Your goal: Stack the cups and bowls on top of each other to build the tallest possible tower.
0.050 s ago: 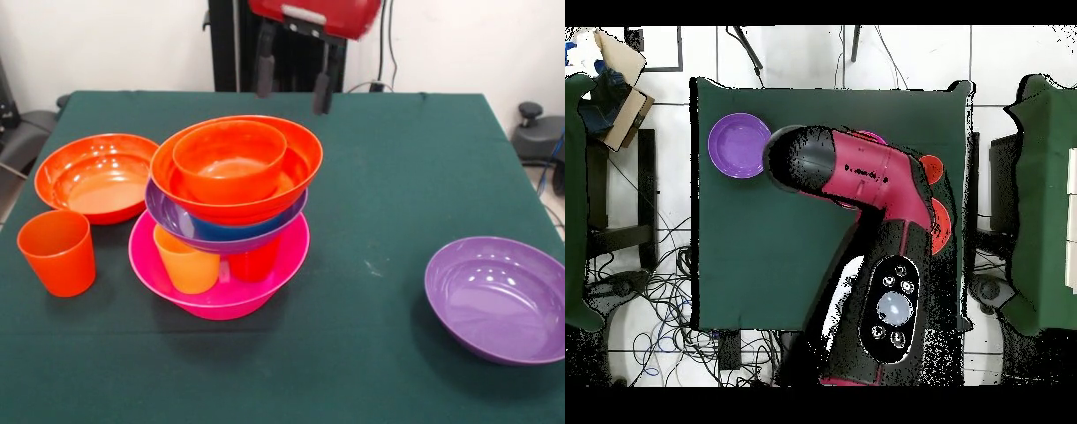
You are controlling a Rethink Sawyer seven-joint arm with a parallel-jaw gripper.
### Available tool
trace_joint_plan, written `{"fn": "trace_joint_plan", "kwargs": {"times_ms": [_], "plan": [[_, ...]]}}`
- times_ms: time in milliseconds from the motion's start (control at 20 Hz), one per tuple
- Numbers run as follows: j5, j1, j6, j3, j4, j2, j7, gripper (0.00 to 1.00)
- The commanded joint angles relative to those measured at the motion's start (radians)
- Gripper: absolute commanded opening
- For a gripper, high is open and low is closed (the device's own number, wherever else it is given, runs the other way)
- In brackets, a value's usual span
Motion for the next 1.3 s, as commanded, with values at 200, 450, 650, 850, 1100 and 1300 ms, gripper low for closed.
{"fn": "trace_joint_plan", "kwargs": {"times_ms": [200, 450, 650, 850, 1100, 1300], "plan": [[0.069, 0.062, 0.073, 0.109, -0.117, 0.158, 0.237, 1.00], [0.097, 0.102, 0.112, 0.084, -0.215, 0.229, 0.290, 1.00], [0.109, 0.131, 0.149, 0.062, -0.262, 0.253, 0.328, 1.00], [0.114, 0.147, 0.148, 0.050, -0.290, 0.283, 0.351, 1.00], [0.117, 0.158, 0.125, 0.033, -0.387, 0.382, 0.385, 1.00], [0.112, 0.160, 0.117, 0.018, -0.460, 0.457, 0.392, 1.00]]}}
